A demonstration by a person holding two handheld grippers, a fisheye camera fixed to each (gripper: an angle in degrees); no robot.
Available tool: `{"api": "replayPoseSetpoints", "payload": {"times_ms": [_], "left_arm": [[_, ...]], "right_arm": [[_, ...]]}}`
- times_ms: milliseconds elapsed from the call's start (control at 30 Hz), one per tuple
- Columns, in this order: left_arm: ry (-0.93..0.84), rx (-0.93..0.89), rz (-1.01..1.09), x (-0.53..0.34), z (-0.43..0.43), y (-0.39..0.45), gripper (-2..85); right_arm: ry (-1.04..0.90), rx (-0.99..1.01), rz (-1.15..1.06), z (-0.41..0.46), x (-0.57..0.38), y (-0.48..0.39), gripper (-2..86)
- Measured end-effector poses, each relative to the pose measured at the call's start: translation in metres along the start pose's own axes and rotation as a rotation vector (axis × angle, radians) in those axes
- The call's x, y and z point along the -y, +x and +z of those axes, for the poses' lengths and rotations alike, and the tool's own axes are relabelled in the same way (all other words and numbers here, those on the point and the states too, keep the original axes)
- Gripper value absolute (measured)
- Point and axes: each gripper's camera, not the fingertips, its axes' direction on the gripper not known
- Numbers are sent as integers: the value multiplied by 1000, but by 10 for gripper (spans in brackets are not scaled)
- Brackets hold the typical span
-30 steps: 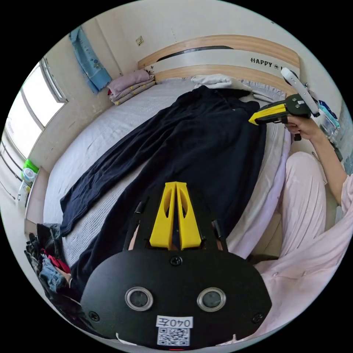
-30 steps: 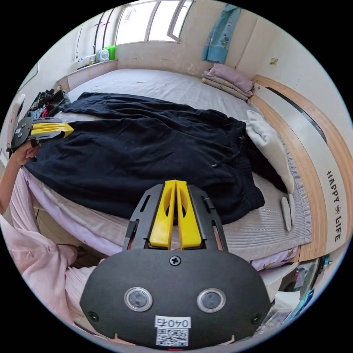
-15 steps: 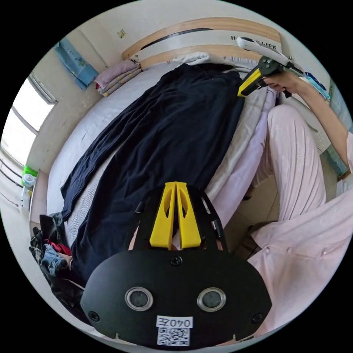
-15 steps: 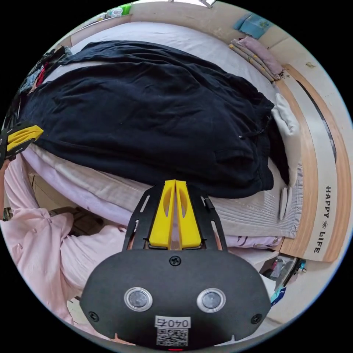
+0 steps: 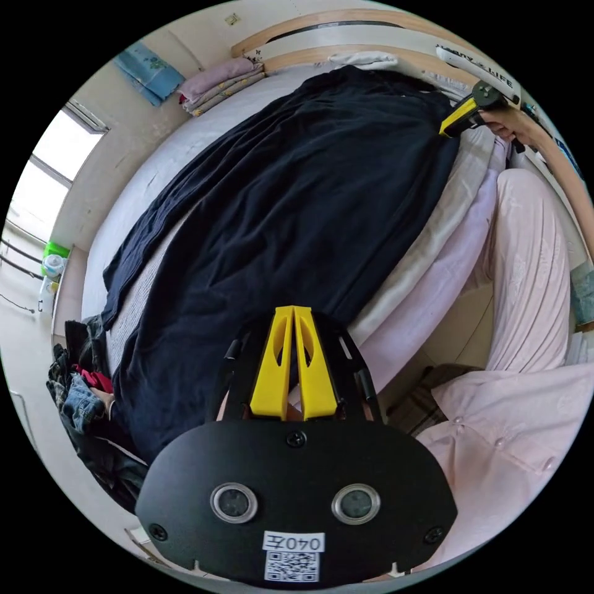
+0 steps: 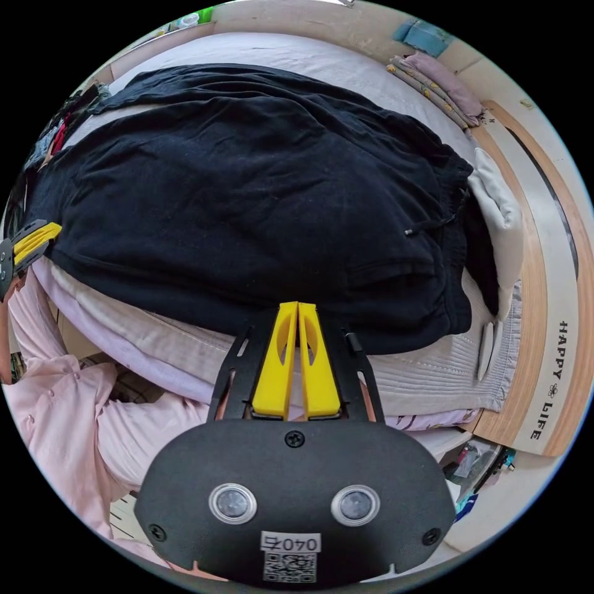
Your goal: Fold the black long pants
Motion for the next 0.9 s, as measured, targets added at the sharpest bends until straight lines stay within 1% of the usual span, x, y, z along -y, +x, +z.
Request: {"api": "replayPoseSetpoints", "payload": {"times_ms": [67, 100, 133, 167, 200, 267, 333, 367, 400, 433, 500, 567, 600, 633, 667, 733, 800, 833, 867, 900], "left_arm": [[6, -26, 20, -4, -5, -7, -10], [40, -16, -33, -12, -12, -20, -9], [103, 46, -99, -23, -21, -39, -9], [118, 80, -129, -27, -24, -50, -9], [116, 134, -194, -34, -25, -76, -9], [90, 140, -287, -45, -20, -123, -9], [78, 113, -365, -59, -7, -175, -9], [78, 106, -367, -61, -3, -184, -9], [77, 101, -361, -63, 5, -200, -9], [73, 92, -338, -62, 13, -212, -9], [87, 48, -309, -60, 23, -225, -9], [99, -67, -261, -56, 33, -231, -8], [82, -147, -213, -52, 43, -231, -8], [51, -183, -165, -49, 54, -227, -8], [31, -177, -151, -48, 60, -225, -8], [-28, -78, -148, -46, 84, -218, -9], [13, -19, -188, -46, 90, -221, -9], [38, 9, -226, -46, 94, -226, -9], [38, -2, -243, -46, 98, -229, -9], [59, -21, -284, -49, 103, -234, -9]], "right_arm": [[4, -10, 4, -1, 3, -1, -9], [5, -7, 9, -2, 5, -1, -9], [5, -6, 10, -3, 6, -1, -9], [1, 0, 12, -3, 9, 0, -9], [-10, 9, 15, -4, 13, 2, -9], [-26, 3, 38, -12, 22, 5, -10], [93, -44, 68, -38, 30, -3, -10], [204, -38, 52, -60, 37, -16, -10], [263, 7, 8, -76, 50, -31, -10], [282, 41, -28, -82, 58, -41, -10], [326, 149, -181, -96, 93, -85, -10], [334, 175, -281, -100, 114, -122, -10], [326, 192, -344, -99, 125, -146, -10], [318, 200, -375, -98, 129, -157, -10], [300, 211, -432, -95, 135, -177, -10], [268, 222, -498, -88, 138, -201, -10], [154, 260, -584, -67, 138, -224, -10], [129, 245, -585, -60, 137, -229, -10], [176, 218, -568, -58, 132, -230, -10], [179, 213, -560, -59, 130, -228, -10]]}}
